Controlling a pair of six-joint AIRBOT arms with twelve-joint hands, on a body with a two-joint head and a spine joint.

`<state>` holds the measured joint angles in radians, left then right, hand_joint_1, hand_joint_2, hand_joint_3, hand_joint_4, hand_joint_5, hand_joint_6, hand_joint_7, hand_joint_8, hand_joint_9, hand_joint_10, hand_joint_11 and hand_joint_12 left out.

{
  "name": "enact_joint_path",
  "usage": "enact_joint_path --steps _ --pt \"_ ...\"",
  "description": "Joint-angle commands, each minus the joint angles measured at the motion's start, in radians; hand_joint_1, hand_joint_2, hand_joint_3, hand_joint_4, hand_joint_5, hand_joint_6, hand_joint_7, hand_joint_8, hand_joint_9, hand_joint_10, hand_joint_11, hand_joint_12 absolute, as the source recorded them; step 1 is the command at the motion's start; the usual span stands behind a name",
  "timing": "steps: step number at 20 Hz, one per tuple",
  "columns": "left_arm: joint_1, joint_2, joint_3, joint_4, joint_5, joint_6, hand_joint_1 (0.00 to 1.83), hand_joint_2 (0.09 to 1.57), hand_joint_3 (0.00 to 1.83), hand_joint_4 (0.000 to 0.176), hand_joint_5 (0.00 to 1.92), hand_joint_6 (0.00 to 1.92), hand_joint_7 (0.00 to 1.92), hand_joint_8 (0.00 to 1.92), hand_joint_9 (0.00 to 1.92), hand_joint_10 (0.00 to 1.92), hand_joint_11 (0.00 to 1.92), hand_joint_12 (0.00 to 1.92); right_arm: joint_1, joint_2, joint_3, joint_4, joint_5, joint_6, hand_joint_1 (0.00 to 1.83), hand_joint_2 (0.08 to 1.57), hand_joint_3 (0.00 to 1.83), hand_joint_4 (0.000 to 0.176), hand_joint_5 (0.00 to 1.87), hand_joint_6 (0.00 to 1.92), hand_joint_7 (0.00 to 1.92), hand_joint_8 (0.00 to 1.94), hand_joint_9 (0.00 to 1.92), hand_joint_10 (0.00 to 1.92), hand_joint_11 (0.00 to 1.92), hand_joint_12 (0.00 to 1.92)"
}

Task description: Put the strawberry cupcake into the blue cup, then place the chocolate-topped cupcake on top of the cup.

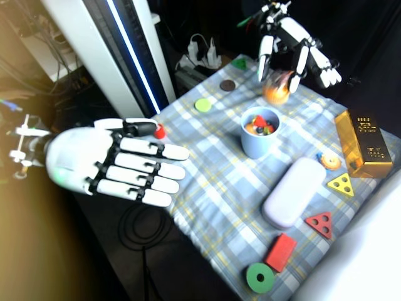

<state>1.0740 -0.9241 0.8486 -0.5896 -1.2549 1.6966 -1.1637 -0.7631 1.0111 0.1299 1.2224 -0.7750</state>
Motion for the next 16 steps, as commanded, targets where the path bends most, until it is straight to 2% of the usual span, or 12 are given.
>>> enact_joint_path --steps 1,2,3,6,7,8,9,11,12,13,14,16 --pt "-0.017 0.009 0.008 0.037 -0.113 -0.006 0.83 0.95 0.01 0.139 0.81 0.0 0.15 0.0 0.0 0.0 0.0 0.0 0.005 -0.001 0.001 0.022 0.12 0.005 0.3 0.94 0.0 0.06 0.0 0.0 0.09 0.0 0.03 0.01 0.0 0.0" --pt "-0.02 0.01 0.012 0.038 -0.114 -0.006 0.8 0.95 0.01 0.143 0.82 0.01 0.18 0.01 0.03 0.01 0.0 0.0 0.005 -0.001 0.002 0.022 0.12 0.005 0.28 0.94 0.0 0.05 0.0 0.0 0.08 0.0 0.02 0.0 0.0 0.0" --pt "-0.02 0.009 0.013 0.033 -0.116 -0.007 0.82 0.94 0.0 0.116 0.83 0.01 0.2 0.02 0.06 0.02 0.0 0.0 0.005 -0.002 0.003 0.022 0.12 0.005 0.27 0.93 0.0 0.048 0.0 0.0 0.07 0.0 0.01 0.0 0.0 0.0" --pt "-0.006 -0.007 0.012 0.01 -0.105 -0.007 0.83 0.9 0.0 0.096 0.78 0.0 0.18 0.0 0.04 0.01 0.0 0.0 0.005 -0.003 0.003 0.023 0.121 0.005 0.27 0.94 0.0 0.033 0.0 0.0 0.11 0.01 0.03 0.01 0.0 0.0" --pt "-0.001 -0.013 0.012 0.007 -0.099 -0.007 0.79 0.89 0.0 0.109 0.75 0.0 0.17 0.0 0.04 0.0 0.0 0.0 0.005 -0.004 0.002 0.023 0.121 0.005 0.26 0.94 0.0 0.023 0.0 0.0 0.11 0.01 0.03 0.01 0.0 0.0" --pt "0.002 -0.02 0.012 0.006 -0.093 -0.007 0.79 0.88 0.0 0.106 0.71 0.0 0.15 0.0 0.02 0.0 0.0 0.0 0.004 -0.003 0.0 0.024 0.12 0.005 0.24 0.94 0.0 0.035 0.0 0.0 0.11 0.01 0.02 0.0 0.0 0.0" --pt "0.002 -0.022 0.01 0.007 -0.088 -0.007 0.74 0.86 0.0 0.114 0.69 0.0 0.14 0.0 0.01 0.0 0.0 0.0 0.004 -0.002 -0.001 0.025 0.121 0.006 0.28 0.94 0.0 0.019 0.01 0.0 0.12 0.01 0.04 0.01 0.04 0.02" --pt "0.004 -0.031 0.0 0.019 -0.071 -0.007 0.71 0.83 0.0 0.102 0.67 0.0 0.14 0.0 0.02 0.0 0.0 0.0 0.004 0.0 0.0 0.025 0.121 0.006 0.27 0.94 0.0 0.033 0.0 0.0 0.1 0.0 0.02 0.0 0.0 0.0" --pt "0.006 -0.036 -0.003 0.022 -0.065 -0.007 0.68 0.81 0.0 0.111 0.62 0.0 0.13 0.0 0.01 0.0 0.0 0.0 0.004 0.0 0.0 0.025 0.121 0.006 0.28 0.95 0.0 0.019 0.01 0.0 0.13 0.01 0.05 0.01 0.0 0.0" --pt "0.008 -0.044 -0.007 0.025 -0.052 -0.007 0.65 0.79 0.0 0.106 0.59 0.0 0.12 0.0 0.01 0.0 0.0 0.0 0.004 0.0 0.0 0.025 0.121 0.006 0.27 0.94 0.0 0.042 0.0 0.0 0.1 0.0 0.03 0.0 0.0 0.0" --pt "0.011 -0.054 -0.008 0.026 -0.041 -0.007 0.61 0.78 0.0 0.124 0.57 0.0 0.12 0.0 0.03 0.01 0.0 0.0 0.004 -0.001 0.0 0.025 0.121 0.006 0.27 0.95 0.0 0.024 0.01 0.0 0.13 0.01 0.06 0.01 0.02 0.01" --pt "0.016 -0.08 -0.005 0.027 -0.008 -0.007 0.59 0.77 0.0 0.123 0.56 0.0 0.11 0.0 0.02 0.0 0.0 0.0 0.004 -0.002 0.0 0.025 0.12 0.006 0.27 0.95 0.0 0.006 0.02 0.0 0.15 0.02 0.06 0.01 0.01 0.0"
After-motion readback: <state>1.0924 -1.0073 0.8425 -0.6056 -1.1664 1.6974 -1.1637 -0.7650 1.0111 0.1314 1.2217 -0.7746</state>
